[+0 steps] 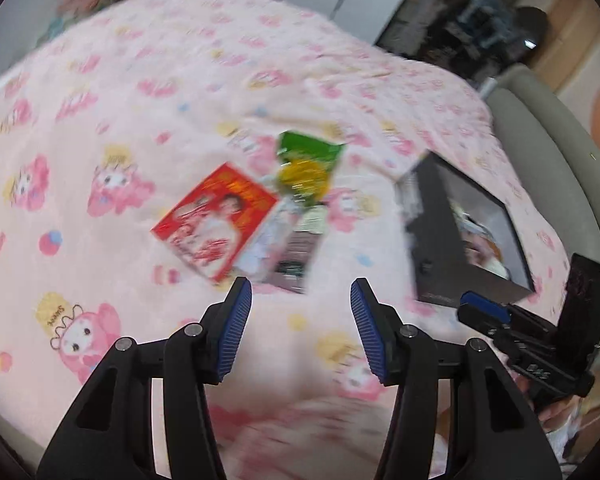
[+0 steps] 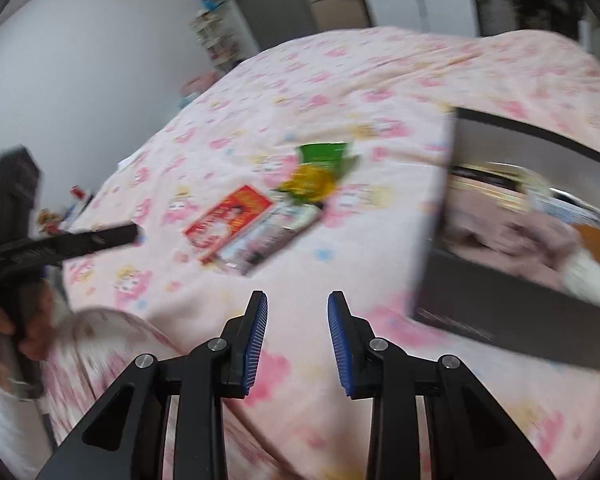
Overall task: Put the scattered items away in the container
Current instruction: 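Withdraw the right gripper from the box, then reach the left gripper to the red printed packet and grasp it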
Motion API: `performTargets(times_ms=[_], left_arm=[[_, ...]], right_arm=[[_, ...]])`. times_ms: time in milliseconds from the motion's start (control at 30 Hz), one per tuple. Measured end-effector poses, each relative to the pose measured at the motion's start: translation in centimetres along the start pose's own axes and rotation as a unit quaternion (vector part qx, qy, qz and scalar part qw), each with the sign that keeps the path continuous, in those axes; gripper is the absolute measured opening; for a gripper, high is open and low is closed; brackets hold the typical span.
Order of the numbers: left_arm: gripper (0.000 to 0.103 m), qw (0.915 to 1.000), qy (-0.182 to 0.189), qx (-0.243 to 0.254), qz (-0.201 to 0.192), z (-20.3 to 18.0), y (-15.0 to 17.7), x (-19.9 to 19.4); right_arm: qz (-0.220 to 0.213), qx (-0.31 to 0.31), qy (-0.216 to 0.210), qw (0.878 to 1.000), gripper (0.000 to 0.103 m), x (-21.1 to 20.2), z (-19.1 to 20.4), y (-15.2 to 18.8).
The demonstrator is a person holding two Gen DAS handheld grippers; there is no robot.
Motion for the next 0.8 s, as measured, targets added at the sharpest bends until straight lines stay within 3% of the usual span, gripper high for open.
performTargets(times_ms=[133, 267, 333, 500, 633, 733, 800], left_arm=[[0.053, 0.9986, -0.015, -0.049, 0.014, 6.7, -1.2, 2.4], [0.053, 0.9915, 0.035, -0.117, 0.043, 10.5, -0.8, 4.9], [0.053, 0.9880, 0.048, -0.138, 0.051, 12.0, -0.5, 6.0], [0.049, 0.9876, 0.057, -0.140, 0.044, 12.9, -0.3, 7.5], [0.040, 0.9872, 0.054, -0.148, 0.021, 13.9, -0.5, 7.8], [0.032, 0.9849, 0.058, -0.162, 0.012, 14.5, -0.8, 7.5], [0.032, 0.9866, 0.043, -0.157, 0.007, 14.5, -0.7, 6.5]], right_arm=[[0.043, -0.020, -0.044, 0.998, 0.028, 4.9, 4.7, -2.3], [0.084, -0.032, -0.052, 0.995, 0.028, 10.3, 7.6, -4.1], [0.093, -0.041, -0.033, 0.994, 0.028, 13.1, 8.3, -5.4], [0.077, -0.047, -0.005, 0.996, 0.028, 18.0, 9.0, -9.1], [0.106, -0.044, -0.012, 0.993, 0.028, 22.0, 9.4, -9.1], [0.107, -0.040, -0.033, 0.993, 0.029, 22.0, 9.6, -8.3], [0.121, -0.038, -0.060, 0.990, 0.025, 20.8, 10.0, -7.6]])
Point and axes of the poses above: each gripper's, at about its wrist camera, not at the fingertips, and x roughly the way its jaws point, z to its left, y to its underside, the point moved 10 cm from there along x, roughly the way its jaws point, and after that the axes turned 15 degrees about y, right-handed, at the moved point
